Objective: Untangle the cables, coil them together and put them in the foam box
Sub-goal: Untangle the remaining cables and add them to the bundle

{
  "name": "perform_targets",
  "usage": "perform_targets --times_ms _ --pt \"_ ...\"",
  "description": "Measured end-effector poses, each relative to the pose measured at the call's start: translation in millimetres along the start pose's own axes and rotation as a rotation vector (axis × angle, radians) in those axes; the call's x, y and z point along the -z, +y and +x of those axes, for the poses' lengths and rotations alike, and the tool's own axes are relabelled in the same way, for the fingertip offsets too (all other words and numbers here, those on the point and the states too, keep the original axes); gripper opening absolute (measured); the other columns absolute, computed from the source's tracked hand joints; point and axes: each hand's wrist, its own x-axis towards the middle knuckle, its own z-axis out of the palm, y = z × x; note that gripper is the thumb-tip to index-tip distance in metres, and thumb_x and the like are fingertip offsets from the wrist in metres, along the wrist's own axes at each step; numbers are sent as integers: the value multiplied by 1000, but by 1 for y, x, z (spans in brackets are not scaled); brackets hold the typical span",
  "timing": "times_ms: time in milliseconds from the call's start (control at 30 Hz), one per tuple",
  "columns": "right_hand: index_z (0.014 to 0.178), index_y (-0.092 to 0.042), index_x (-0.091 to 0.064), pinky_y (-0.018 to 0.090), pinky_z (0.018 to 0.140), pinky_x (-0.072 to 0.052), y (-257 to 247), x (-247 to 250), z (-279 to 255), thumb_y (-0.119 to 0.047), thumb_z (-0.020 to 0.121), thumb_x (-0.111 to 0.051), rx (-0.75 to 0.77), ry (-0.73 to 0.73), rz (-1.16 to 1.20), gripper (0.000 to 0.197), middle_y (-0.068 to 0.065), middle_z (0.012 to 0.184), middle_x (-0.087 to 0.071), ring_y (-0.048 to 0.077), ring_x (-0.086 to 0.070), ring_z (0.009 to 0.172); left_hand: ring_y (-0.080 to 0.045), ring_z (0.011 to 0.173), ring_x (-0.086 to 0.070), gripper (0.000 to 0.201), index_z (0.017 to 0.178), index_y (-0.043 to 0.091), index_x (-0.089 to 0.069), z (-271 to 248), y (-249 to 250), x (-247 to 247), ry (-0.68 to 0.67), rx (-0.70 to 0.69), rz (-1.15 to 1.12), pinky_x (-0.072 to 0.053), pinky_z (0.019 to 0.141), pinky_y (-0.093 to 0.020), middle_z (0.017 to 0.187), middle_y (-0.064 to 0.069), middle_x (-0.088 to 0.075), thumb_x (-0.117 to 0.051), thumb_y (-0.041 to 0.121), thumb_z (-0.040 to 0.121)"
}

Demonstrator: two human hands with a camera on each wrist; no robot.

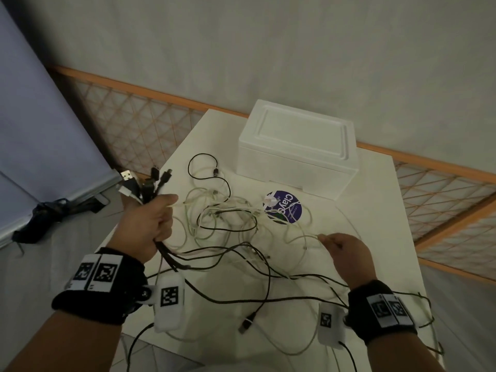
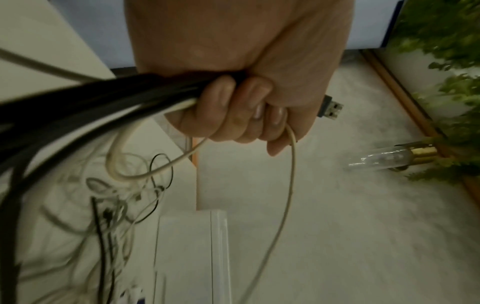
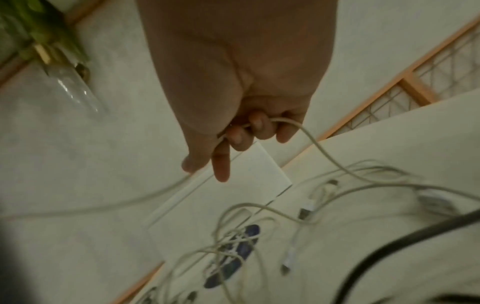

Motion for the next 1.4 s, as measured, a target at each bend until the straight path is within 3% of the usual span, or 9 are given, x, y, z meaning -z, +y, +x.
perform_targets --times_ms 133,300,500,700,800,867,1033,1200,1400 --pt "90 -21 -74 27 68 -45 -35 6 -3 -50 89 -56 35 45 -187 34 -1 89 -71 21 -64 85 -8 31 -18 35 63 17 -35 -5 -11 0 -42 44 13 -15 33 -15 45 5 -26 -57 10 89" --pt "66 -7 -67 27 63 -41 -71 31 -12 -42 88 -53 385 562 24 44 6 60 -61 22 -53 59 -7 32 -17 39 61 19 -32 -3 -6 18 -49 85 8 -14 35 -14 47 4 -25 -54 12 92" --pt "56 -20 -32 29 52 -25 -87 46 -27 -40 95 -44 136 662 439 46 -3 51 -31 13 -30 51 -7 30 -17 43 58 17 -29 -7 -6 26 -117 143 59 -14 34 -14 46 3 -25 -53 12 93" --pt "53 -9 -55 32 56 -28 -65 50 -54 -25 86 -52 247 763 -294 37 9 55 -52 29 -44 55 -7 33 -26 31 74 8 -64 -7 2 34 -125 12 233 -19 36 -16 74 -3 -69 -53 27 96" --pt "58 -11 -61 38 69 -34 -65 38 -70 -28 77 -55 -1 566 -498 26 6 67 -55 31 -48 68 -6 36 -27 32 90 10 -69 -5 4 39 -117 -21 203 -23 37 -17 99 7 -74 -51 36 96" --pt "72 -18 -68 41 80 -35 -74 25 -74 -38 74 -64 -27 397 -507 21 3 85 -63 31 -55 82 -7 36 -27 37 80 9 -67 -6 4 37 -148 -39 149 -22 38 -18 89 2 -75 -50 38 96" --pt "126 -17 -55 18 105 -27 -168 -17 -78 -73 63 -60 433 -6 61 84 -10 125 -49 6 -42 119 -12 39 -28 51 50 21 -48 -25 3 5 -389 -72 71 -25 41 -23 52 -3 -38 -56 57 84" --pt "101 -18 -57 39 75 -53 -238 -46 -78 -23 69 -77 453 -467 408 38 1 83 -66 17 -64 77 -16 42 -40 57 49 22 -48 -40 22 -19 -608 -161 180 -38 55 -31 49 -4 -43 -56 71 76" --pt "103 -27 -59 32 71 -46 -160 -43 -69 -27 83 -56 416 -317 -142 21 1 91 -69 26 -64 90 -5 34 -21 49 49 20 -41 -17 78 15 -681 -132 -434 -24 38 -17 42 9 -35 -45 50 88"
